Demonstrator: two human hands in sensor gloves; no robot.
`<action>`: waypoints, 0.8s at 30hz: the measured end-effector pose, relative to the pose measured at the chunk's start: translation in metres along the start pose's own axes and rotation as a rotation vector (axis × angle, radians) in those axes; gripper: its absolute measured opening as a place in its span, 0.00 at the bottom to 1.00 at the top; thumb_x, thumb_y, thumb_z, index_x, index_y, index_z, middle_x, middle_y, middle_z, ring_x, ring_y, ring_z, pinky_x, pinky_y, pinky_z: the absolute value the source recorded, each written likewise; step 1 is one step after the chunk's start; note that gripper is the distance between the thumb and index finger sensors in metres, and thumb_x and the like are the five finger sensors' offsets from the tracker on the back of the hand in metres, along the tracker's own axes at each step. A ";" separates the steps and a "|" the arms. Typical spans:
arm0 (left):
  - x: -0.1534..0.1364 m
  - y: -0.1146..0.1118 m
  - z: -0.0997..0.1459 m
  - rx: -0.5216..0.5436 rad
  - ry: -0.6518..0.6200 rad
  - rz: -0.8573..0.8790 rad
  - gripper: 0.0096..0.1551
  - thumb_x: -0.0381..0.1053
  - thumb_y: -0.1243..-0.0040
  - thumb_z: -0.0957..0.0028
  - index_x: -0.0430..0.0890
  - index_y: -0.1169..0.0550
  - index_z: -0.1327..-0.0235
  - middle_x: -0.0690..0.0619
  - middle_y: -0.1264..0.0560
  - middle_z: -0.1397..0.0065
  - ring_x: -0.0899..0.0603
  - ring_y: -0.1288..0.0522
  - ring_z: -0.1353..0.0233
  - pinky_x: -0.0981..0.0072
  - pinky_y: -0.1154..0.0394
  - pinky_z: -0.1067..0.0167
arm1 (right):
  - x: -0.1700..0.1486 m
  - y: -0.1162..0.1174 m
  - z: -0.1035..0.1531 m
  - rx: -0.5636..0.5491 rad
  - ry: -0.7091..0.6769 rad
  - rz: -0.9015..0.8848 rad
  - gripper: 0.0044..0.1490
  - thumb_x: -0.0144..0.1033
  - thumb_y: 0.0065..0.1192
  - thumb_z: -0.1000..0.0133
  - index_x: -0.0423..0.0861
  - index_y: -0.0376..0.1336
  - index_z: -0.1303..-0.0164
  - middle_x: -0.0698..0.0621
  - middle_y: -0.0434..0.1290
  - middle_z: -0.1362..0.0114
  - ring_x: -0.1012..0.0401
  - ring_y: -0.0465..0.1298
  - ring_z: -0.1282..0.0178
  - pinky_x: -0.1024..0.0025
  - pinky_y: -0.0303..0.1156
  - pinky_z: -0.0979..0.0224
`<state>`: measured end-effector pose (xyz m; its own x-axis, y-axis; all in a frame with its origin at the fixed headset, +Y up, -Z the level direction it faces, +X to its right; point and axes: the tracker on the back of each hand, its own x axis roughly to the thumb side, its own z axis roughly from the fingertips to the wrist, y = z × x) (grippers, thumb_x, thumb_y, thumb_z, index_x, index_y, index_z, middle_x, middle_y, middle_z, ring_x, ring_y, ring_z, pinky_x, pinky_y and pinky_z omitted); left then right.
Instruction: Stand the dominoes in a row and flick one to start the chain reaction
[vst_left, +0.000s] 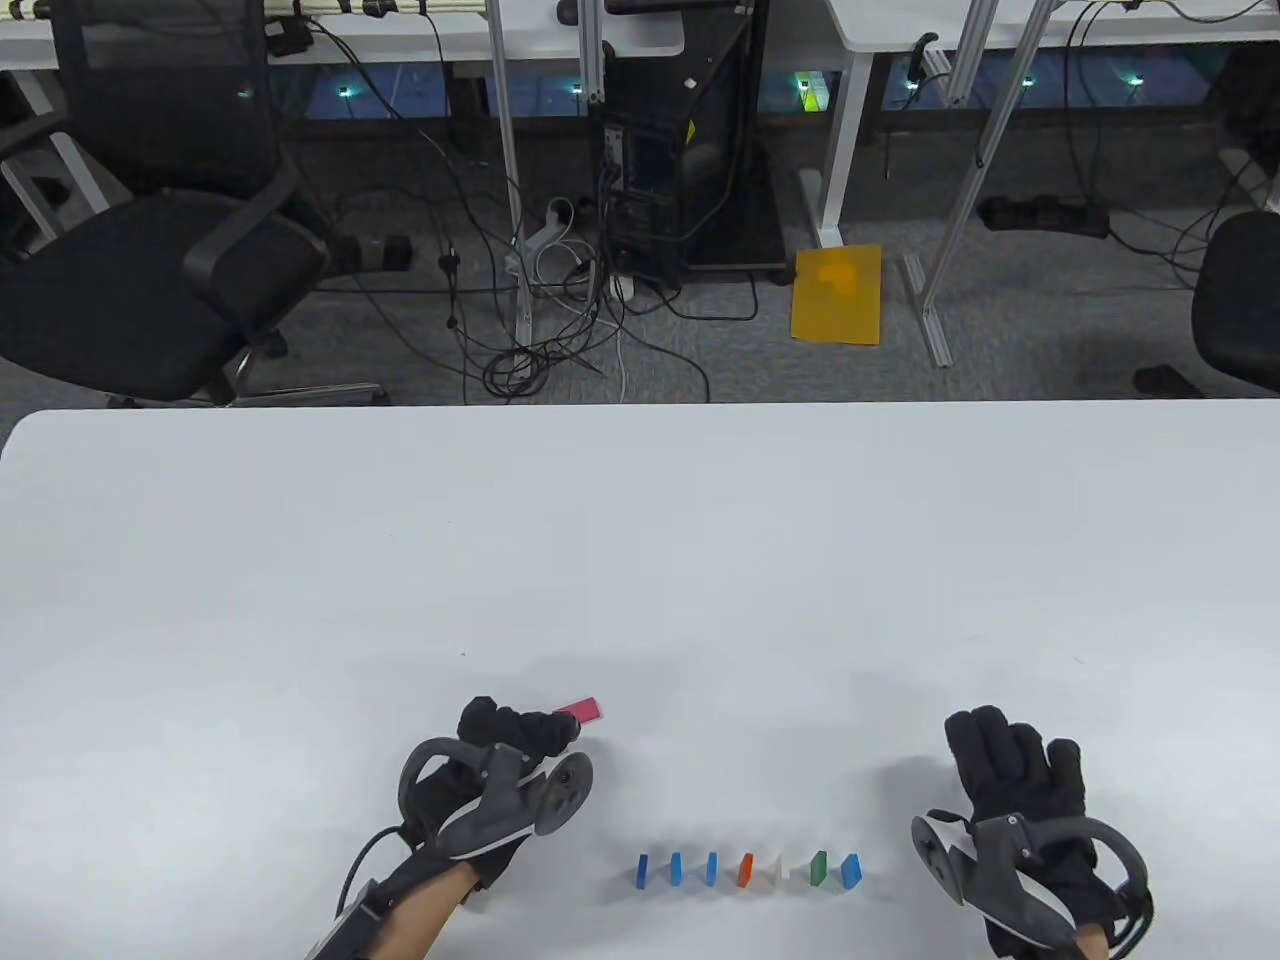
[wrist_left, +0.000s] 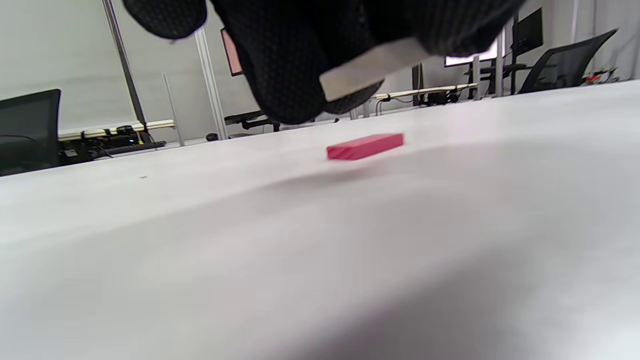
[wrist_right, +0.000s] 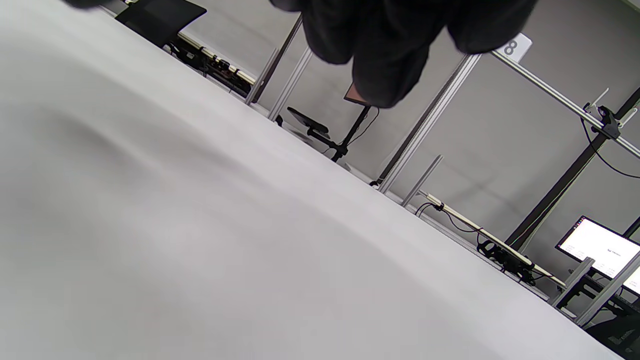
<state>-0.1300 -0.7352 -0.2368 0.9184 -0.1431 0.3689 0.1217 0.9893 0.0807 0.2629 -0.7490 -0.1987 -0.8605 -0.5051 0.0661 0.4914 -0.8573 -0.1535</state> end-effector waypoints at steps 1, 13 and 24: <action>0.002 0.002 0.005 0.021 -0.016 -0.004 0.35 0.63 0.44 0.58 0.65 0.31 0.32 0.61 0.20 0.38 0.55 0.16 0.44 0.44 0.29 0.30 | 0.000 0.000 0.000 -0.002 0.000 -0.002 0.63 0.60 0.45 0.61 0.37 0.37 0.21 0.36 0.51 0.16 0.40 0.66 0.21 0.34 0.56 0.26; 0.028 0.025 0.031 0.094 -0.138 0.036 0.23 0.65 0.44 0.61 0.66 0.25 0.50 0.63 0.19 0.40 0.57 0.16 0.47 0.46 0.28 0.32 | 0.000 0.001 0.000 -0.007 -0.002 -0.004 0.63 0.60 0.44 0.61 0.37 0.37 0.21 0.36 0.51 0.16 0.40 0.66 0.21 0.35 0.57 0.26; 0.042 0.012 0.037 -0.061 -0.256 -0.023 0.48 0.65 0.39 0.65 0.48 0.30 0.29 0.64 0.18 0.43 0.59 0.16 0.52 0.49 0.26 0.33 | 0.001 0.000 0.000 0.005 -0.004 -0.004 0.63 0.60 0.45 0.61 0.37 0.37 0.21 0.36 0.51 0.16 0.40 0.66 0.21 0.35 0.57 0.26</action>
<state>-0.1041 -0.7299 -0.1863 0.7909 -0.1601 0.5907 0.1707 0.9846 0.0383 0.2624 -0.7498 -0.1985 -0.8618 -0.5023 0.0710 0.4889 -0.8597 -0.1481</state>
